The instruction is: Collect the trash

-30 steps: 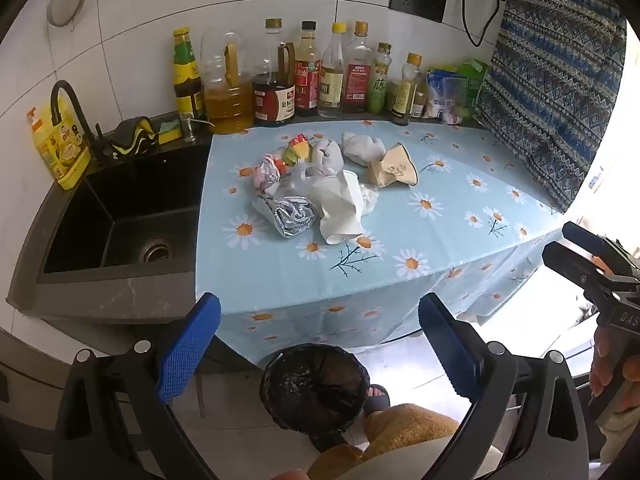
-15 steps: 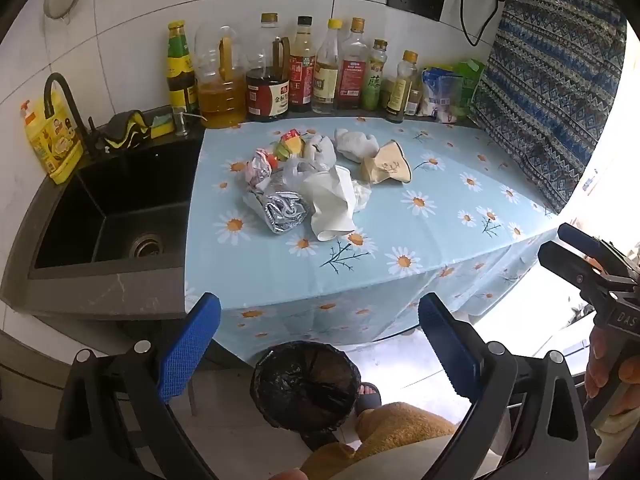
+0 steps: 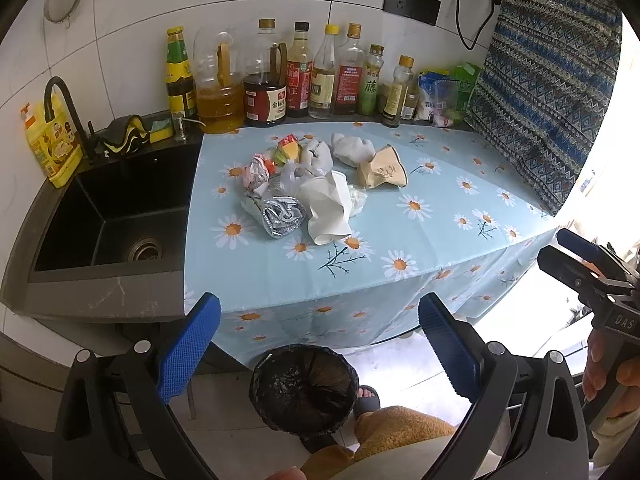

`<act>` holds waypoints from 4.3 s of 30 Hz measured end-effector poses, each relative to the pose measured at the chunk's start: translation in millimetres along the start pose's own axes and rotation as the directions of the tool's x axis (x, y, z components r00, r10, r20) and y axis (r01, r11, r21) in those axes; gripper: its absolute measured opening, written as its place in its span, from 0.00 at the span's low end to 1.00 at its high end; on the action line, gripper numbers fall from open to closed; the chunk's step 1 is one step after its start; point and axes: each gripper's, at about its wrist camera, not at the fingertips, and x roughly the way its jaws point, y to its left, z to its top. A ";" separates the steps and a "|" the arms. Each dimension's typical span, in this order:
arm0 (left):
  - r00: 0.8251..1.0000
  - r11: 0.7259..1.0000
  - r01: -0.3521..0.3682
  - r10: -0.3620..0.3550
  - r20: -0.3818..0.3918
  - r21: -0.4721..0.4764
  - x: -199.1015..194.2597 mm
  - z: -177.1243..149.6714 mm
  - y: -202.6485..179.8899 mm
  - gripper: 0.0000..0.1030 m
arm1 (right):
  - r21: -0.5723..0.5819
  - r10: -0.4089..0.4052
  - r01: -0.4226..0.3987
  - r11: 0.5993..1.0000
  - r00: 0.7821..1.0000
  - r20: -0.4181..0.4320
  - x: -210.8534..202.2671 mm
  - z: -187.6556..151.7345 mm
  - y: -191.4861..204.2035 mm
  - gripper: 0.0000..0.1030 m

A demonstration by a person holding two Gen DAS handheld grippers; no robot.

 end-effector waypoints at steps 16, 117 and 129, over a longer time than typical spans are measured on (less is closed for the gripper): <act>1.000 1.000 0.023 -0.023 0.003 0.014 -1.9 2.3 0.5 0.94 | 0.012 -0.008 0.008 1.000 1.000 0.005 -0.7 1.1 3.2 0.96; 0.946 0.950 0.022 -0.121 -0.301 -0.313 246.7 71.0 16.7 0.56 | -0.069 0.273 -0.303 0.950 0.920 -0.280 248.2 100.9 -91.8 0.96; 0.957 0.926 -0.045 -0.067 -0.281 -0.374 230.8 60.8 9.6 0.51 | -0.110 0.234 -0.281 0.953 0.919 -0.318 293.8 112.6 -71.7 0.96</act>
